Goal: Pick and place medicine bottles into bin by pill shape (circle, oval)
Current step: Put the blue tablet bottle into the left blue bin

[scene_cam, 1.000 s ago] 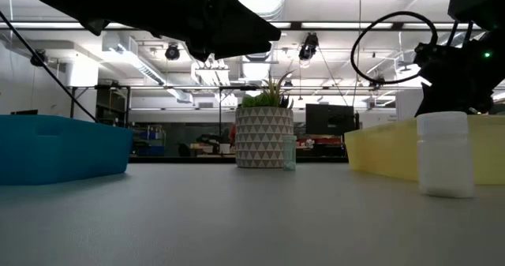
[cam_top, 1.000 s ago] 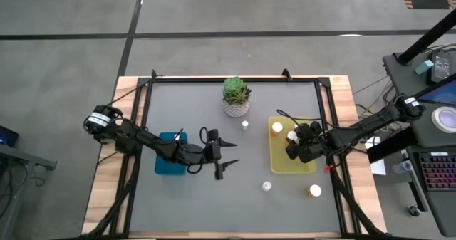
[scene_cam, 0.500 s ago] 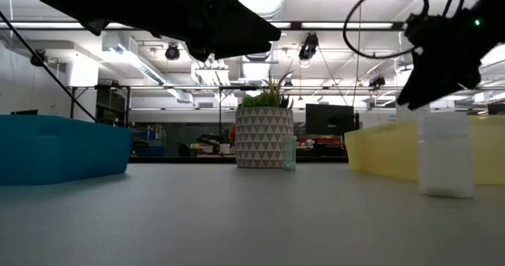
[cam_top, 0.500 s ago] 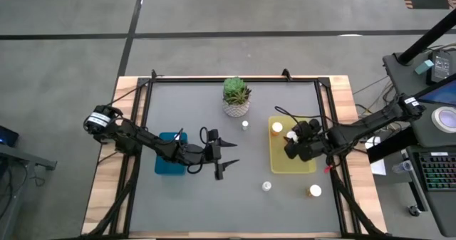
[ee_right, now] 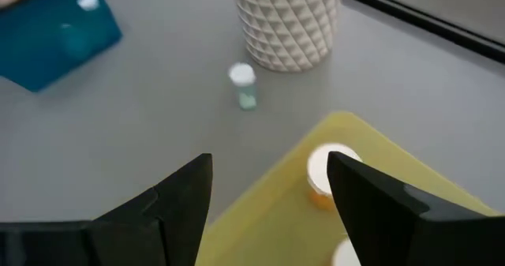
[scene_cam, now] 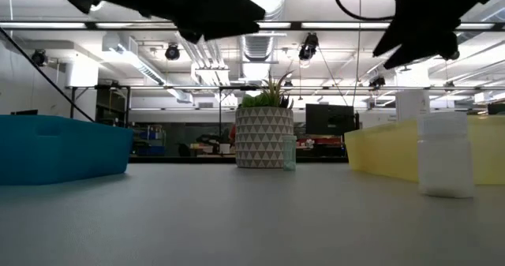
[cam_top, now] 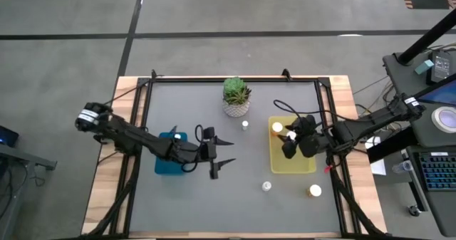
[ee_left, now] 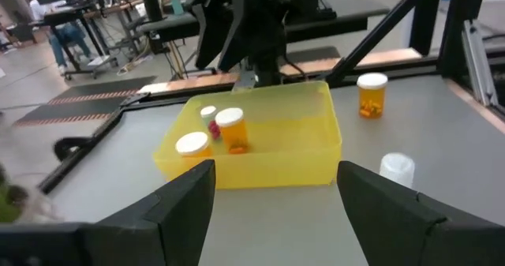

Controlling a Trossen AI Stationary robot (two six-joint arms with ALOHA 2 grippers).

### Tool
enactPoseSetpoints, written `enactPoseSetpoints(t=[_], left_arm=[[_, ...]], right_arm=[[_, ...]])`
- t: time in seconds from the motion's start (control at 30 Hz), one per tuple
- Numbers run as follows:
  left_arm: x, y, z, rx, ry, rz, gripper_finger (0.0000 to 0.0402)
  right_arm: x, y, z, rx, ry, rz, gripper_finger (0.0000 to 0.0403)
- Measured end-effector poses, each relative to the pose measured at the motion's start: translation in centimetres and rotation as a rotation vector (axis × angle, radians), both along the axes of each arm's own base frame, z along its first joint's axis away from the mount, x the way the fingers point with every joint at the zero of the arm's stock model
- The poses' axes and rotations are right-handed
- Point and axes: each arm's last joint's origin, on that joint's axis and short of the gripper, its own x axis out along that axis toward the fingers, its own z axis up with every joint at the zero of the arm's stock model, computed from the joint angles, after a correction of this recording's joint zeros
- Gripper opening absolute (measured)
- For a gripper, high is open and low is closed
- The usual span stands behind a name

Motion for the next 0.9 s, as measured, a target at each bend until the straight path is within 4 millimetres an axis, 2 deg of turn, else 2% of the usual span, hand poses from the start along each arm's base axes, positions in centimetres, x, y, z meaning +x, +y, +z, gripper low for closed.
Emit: enactPoseSetpoints(t=[0.13,0.47,0.7,0.9], left_arm=[[-1.5,0.4,1.5,0.038,0.014,-0.005,0.0250],[-4.2,1.3,3.2,0.052,-0.044,-0.007,0.0250],[-5.1,1.6,3.6,0.069,-0.060,-0.008,0.0250],[-5.5,1.8,3.5,0.069,-0.060,-0.002,0.0250]], right_arm=[[0.5,0.2,0.5,-0.009,-0.053,0.033,0.0241],[1.9,0.4,1.6,-0.037,-0.173,0.079,0.0239],[4.4,-0.2,1.2,-0.101,-0.120,0.071,0.0239],[7.7,-1.2,1.0,-0.123,-0.026,0.074,0.0235]])
